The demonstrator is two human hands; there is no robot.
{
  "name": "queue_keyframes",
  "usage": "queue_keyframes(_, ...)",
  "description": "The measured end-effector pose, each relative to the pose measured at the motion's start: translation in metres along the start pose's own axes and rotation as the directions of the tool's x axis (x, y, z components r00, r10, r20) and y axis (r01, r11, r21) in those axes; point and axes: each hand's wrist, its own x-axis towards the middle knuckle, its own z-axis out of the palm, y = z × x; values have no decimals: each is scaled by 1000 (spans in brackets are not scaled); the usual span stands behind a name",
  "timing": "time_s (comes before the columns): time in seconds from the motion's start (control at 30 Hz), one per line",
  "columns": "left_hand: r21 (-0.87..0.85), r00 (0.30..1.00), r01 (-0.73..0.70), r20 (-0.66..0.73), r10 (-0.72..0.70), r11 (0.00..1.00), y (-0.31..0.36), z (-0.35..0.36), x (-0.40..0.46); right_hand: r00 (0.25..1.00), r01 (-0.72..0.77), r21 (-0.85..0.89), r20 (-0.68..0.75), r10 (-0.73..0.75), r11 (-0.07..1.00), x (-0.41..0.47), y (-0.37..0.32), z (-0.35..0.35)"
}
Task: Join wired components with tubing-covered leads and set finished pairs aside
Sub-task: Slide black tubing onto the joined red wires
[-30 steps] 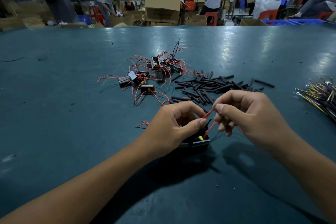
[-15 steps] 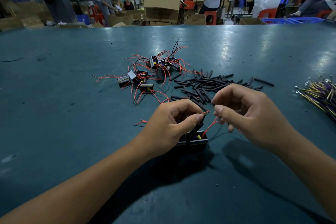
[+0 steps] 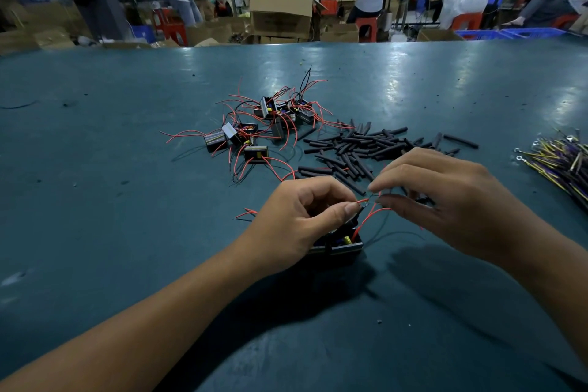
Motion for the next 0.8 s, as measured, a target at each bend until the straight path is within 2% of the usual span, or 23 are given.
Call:
queue_keyframes(0.2, 10, 1000, -6, 4, 6, 1000, 0, 0, -1, 1000, 10, -8, -27, -11, 1000, 1, -3, 2)
queue_keyframes(0.3, 15, 1000, -13, 6, 13, 1000, 1, 0, -1, 995, -94, 88, -24, 96, 992, 0, -7, 4)
queue_keyframes(0.4, 27, 1000, -19, 3, 19, 999, 2, 0, -2, 964, -252, 280, -6, 265, 926, -1, -11, 7)
queue_keyframes(0.53, 38, 1000, -20, -3, 20, 999, 2, -1, -2, 936, -337, 383, 39, 350, 860, 0, -12, 7)
queue_keyframes(0.7, 33, 1000, -11, -6, 11, 999, 0, -2, -1, 850, -487, 579, 145, 506, 653, 3, -15, 9)
queue_keyframes(0.8, 35, 1000, -10, -4, 10, 999, 0, -1, -1, 826, -520, 613, 186, 532, 595, 4, -18, 11)
